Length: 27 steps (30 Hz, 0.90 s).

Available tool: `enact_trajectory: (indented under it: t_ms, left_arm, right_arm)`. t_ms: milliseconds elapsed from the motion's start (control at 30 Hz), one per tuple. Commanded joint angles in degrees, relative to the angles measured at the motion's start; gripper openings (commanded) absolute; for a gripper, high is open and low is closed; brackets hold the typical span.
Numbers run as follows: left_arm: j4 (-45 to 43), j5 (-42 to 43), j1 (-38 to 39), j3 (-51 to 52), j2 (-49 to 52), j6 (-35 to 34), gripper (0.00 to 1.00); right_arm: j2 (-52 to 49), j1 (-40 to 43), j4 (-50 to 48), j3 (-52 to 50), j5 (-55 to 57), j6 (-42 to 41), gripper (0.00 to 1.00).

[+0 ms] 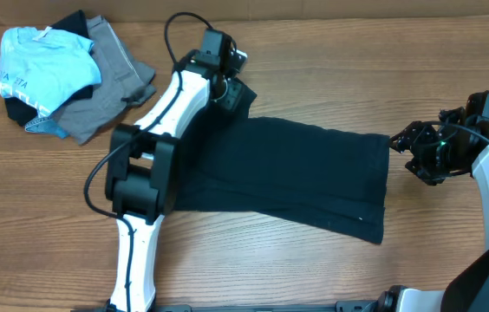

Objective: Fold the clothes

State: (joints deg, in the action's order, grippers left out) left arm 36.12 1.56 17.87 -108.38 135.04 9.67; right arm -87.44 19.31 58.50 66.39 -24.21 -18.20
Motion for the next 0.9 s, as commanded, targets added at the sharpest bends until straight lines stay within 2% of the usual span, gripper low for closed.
enact_trajectory:
  t_ms: [0, 67, 300, 433, 500, 667, 733, 767, 800, 867]
  left_arm:
    - [-2.56, -2.36, 0.37, -0.59, 1.42, 1.70, 0.61]
    - [-3.91, -2.49, 0.37, -0.59, 2.27, 1.99, 0.55]
    - [-7.65, -3.45, 0.13, -0.59, 4.35, 1.95, 0.45]
    - [-7.82, -4.11, 0.00, -0.59, 4.35, 1.95, 0.20]
    - [-7.45, -5.44, -0.07, -0.61, 4.33, 1.90, 0.04]
    - [-4.17, -5.62, -0.74, -2.34, 2.78, 1.84, 0.06]
    - [-2.84, -5.55, -1.07, -3.52, 1.95, 1.01, 0.24]
    - [-2.23, -5.40, -1.16, -4.07, 1.53, 0.35, 0.29]
    - [-1.64, -4.98, -1.16, -4.48, 1.20, 0.42, 0.29]
    - [0.28, -4.96, -1.16, -5.53, 0.90, 0.44, 0.16]
  right_arm:
    - [-0.02, -0.07, -0.09, 1.14, -0.79, 0.66, 0.72]
    - [-0.02, -0.07, 0.00, 1.11, -0.26, 0.66, 0.72]
    - [-0.04, -0.07, 0.13, 1.07, 1.88, 0.66, 0.72]
    - [-0.13, -0.07, -0.35, 1.07, 3.69, 0.66, 0.72]
    - [-0.13, -0.07, -0.83, 1.07, 4.04, 0.63, 0.72]
    - [-0.15, -0.07, -4.07, 1.07, 4.02, 0.63, 0.72]
    - [-0.31, -0.07, -6.84, 1.07, 4.02, 0.63, 0.72]
    - [-0.55, -0.07, -8.72, 1.07, 4.04, 0.66, 0.72]
    - [-0.94, -0.07, -10.54, 1.07, 4.24, 0.63, 0.70]
    - [-2.21, -0.07, -13.88, 1.07, 4.22, 0.61, 0.65]
